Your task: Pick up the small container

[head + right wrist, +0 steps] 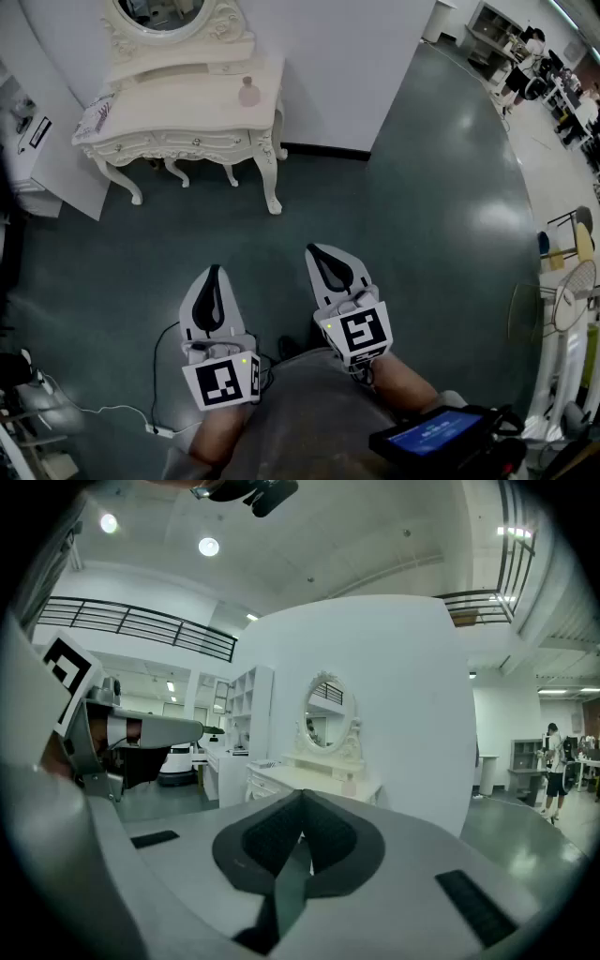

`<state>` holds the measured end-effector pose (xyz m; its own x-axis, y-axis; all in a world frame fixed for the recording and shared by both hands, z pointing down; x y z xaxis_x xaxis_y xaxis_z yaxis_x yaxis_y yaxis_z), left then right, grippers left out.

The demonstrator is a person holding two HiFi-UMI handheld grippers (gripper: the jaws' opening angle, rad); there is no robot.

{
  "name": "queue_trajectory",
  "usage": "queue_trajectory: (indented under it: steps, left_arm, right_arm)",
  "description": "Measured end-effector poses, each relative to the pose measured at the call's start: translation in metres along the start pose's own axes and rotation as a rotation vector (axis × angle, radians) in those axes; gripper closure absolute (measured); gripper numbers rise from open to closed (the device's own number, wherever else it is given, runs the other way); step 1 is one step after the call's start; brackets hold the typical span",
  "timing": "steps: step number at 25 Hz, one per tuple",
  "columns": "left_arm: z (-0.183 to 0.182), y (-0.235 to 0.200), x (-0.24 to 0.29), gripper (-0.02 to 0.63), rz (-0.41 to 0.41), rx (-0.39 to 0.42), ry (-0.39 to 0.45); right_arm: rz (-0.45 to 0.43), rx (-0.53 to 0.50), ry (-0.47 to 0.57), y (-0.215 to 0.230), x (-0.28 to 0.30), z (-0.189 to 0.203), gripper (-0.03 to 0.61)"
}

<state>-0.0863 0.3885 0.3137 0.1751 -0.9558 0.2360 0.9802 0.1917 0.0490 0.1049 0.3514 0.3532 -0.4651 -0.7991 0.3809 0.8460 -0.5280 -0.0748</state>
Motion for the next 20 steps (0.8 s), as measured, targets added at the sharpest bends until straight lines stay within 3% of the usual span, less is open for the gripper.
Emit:
queue_trajectory:
  steps: [12, 20]
  left_arm:
    - [-0.012, 0.026, 0.032, 0.599, -0.007, 0.009, -0.027]
    - [-0.027, 0.053, 0.055, 0.598, -0.077, -0.001, -0.028]
  right_arm:
    - [-0.037, 0.035, 0.010, 0.045, 0.010, -0.004, 0.566]
    - [-0.081, 0.007, 0.025, 0.096, 0.017, -0.015, 0.566]
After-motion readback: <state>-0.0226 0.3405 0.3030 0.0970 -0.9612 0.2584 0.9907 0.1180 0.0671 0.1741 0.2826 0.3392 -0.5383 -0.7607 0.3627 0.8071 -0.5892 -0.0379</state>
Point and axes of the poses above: the fingertips, and each gripper's own axes: x forward along the fingers, y to its right, z out of its underside, the point moved 7 cm from there along -x, backward along the fingers, and after that the axes turned 14 degrees about -y, right-handed, at the moved point
